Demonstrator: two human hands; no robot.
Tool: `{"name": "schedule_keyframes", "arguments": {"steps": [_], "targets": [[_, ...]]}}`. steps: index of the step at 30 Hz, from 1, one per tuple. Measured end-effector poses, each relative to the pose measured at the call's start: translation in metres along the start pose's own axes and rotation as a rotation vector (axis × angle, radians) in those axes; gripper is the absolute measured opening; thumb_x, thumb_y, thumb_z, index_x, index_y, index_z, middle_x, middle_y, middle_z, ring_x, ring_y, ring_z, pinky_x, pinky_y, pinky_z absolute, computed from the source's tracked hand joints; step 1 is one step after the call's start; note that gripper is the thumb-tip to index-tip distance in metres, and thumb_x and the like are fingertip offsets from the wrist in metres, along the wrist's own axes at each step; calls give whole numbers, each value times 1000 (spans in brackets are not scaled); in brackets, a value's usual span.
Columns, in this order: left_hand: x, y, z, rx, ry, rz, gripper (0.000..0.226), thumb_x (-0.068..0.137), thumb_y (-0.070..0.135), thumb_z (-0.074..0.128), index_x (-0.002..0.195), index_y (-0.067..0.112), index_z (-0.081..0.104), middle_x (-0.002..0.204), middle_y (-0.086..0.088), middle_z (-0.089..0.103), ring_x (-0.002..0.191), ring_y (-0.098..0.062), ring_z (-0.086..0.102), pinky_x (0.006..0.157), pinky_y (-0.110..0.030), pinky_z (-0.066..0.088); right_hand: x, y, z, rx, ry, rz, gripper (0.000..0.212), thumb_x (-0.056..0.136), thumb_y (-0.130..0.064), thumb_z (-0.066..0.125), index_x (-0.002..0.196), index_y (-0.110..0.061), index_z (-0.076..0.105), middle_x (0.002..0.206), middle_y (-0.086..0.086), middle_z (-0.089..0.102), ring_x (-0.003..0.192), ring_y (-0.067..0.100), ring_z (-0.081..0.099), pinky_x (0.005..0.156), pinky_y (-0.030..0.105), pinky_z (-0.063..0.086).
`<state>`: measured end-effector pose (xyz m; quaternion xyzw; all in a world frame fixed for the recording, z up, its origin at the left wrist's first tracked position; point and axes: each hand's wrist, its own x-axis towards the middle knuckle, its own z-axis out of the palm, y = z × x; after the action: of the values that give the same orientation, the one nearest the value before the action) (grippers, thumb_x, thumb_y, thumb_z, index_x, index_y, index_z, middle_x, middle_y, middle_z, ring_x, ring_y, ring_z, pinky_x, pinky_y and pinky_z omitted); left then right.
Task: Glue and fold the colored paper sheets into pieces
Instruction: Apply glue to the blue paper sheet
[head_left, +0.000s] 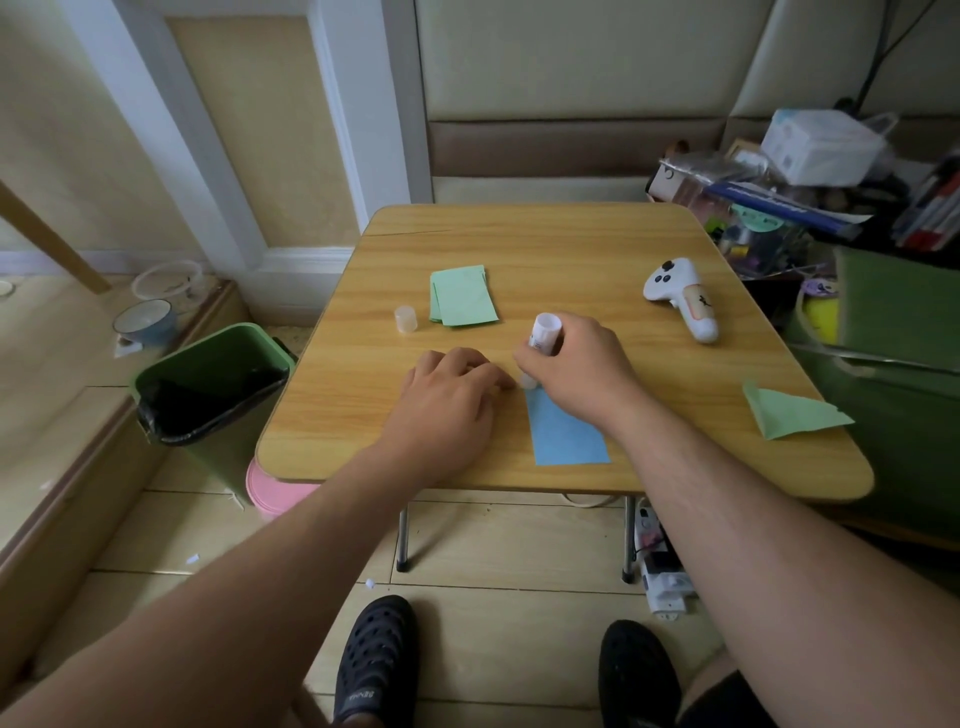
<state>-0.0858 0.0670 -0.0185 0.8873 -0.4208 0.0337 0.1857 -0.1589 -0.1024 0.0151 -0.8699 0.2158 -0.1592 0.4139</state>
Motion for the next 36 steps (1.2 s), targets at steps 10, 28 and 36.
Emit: {"name": "schedule_keyframes", "arguments": {"steps": [10, 28, 36], "targets": [[8, -1, -8, -99, -26, -85, 33, 100, 32, 48, 121, 44, 71, 131, 11, 57, 118, -25, 46, 108, -44, 38, 1, 7, -15, 188, 101, 23, 15, 84, -38, 83, 97, -33, 75, 84, -18, 72, 70, -3, 63, 57, 15, 47], [32, 39, -3, -193, 223, -233, 29, 87, 70, 64, 84, 41, 69, 78, 20, 66, 97, -14, 54, 87, -39, 36, 20, 58, -57, 224, 311, 125, 45, 86, -9, 80, 128, -19, 70, 116, -10, 74, 98, -7, 66, 89, 29, 60], [30, 50, 8, -214, 141, -76, 23, 104, 34, 55, 118, 39, 72, 105, 16, 75, 108, -22, 56, 96, -45, 45, 21, 65, -53, 106, 313, 148, 41, 84, -13, 84, 120, -20, 66, 106, -12, 71, 97, 7, 70, 90, 33, 59]]}}
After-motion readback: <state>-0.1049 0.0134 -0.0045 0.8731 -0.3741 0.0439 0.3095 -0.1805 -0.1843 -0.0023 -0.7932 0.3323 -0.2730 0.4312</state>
